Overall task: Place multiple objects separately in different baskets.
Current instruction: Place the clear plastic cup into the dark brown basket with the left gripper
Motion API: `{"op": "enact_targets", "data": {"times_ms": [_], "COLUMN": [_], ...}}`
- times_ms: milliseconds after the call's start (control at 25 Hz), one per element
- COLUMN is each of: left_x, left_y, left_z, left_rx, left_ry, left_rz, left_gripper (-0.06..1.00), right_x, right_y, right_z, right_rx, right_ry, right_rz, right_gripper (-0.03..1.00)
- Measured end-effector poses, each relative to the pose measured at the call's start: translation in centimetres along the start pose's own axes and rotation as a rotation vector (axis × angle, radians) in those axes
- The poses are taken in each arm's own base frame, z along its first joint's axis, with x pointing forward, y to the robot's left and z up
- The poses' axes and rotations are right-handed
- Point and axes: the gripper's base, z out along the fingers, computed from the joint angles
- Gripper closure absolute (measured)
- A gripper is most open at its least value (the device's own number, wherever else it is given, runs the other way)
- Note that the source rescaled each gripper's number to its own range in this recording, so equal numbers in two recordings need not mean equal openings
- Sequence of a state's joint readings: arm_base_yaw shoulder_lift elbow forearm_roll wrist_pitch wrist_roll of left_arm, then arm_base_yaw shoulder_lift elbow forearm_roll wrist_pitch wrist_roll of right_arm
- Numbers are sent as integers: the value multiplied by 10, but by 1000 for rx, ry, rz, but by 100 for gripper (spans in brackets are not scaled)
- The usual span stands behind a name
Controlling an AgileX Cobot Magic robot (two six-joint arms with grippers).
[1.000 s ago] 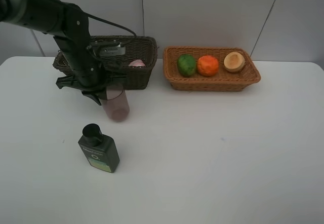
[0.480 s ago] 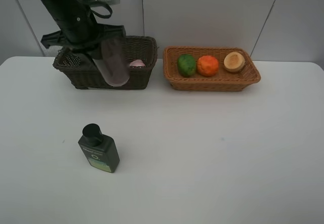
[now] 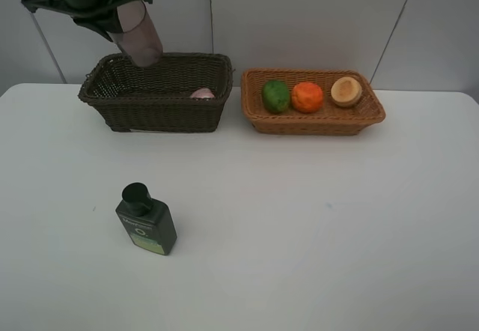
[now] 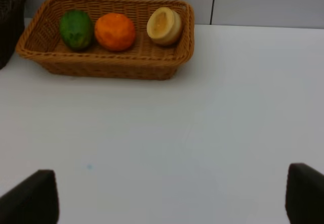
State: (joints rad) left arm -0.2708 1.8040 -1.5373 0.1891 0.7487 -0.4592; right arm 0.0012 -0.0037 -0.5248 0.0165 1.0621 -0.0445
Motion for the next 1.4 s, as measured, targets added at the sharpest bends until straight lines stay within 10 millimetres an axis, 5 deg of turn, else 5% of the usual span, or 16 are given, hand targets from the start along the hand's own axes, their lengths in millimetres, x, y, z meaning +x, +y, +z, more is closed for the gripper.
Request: {"op": "enact_targets", "data": {"times_ms": [80, 280, 680, 920, 1000, 1240, 1400], "left_x": [-4, -9, 15, 21, 20, 20, 20], "left_y": [9, 42, 43, 43, 43, 42, 41], "left_z": [4, 52, 135, 147, 147, 147, 146], "left_rx": [-14, -67, -41, -39, -34, -32, -32], "left_ry": [-18, -42, -32, -18, -29, -30, -28], "left_rz": [-10, -32, 50, 58, 58, 60, 59], "left_gripper": [94, 94, 94, 90, 78, 8, -4], "right_x": [0, 0, 0, 0, 0, 0, 0], "right_y": [0, 0, 0, 0, 0, 0, 0], "right_z": [0, 0, 0, 0, 0, 0, 0], "right_rx": [0, 0, 0, 0, 0, 0, 0], "right_ry": [0, 0, 0, 0, 0, 0, 0], "right_rz": [0, 0, 0, 0, 0, 0, 0], "right_gripper": [0, 0, 0, 0, 0, 0, 0]}}
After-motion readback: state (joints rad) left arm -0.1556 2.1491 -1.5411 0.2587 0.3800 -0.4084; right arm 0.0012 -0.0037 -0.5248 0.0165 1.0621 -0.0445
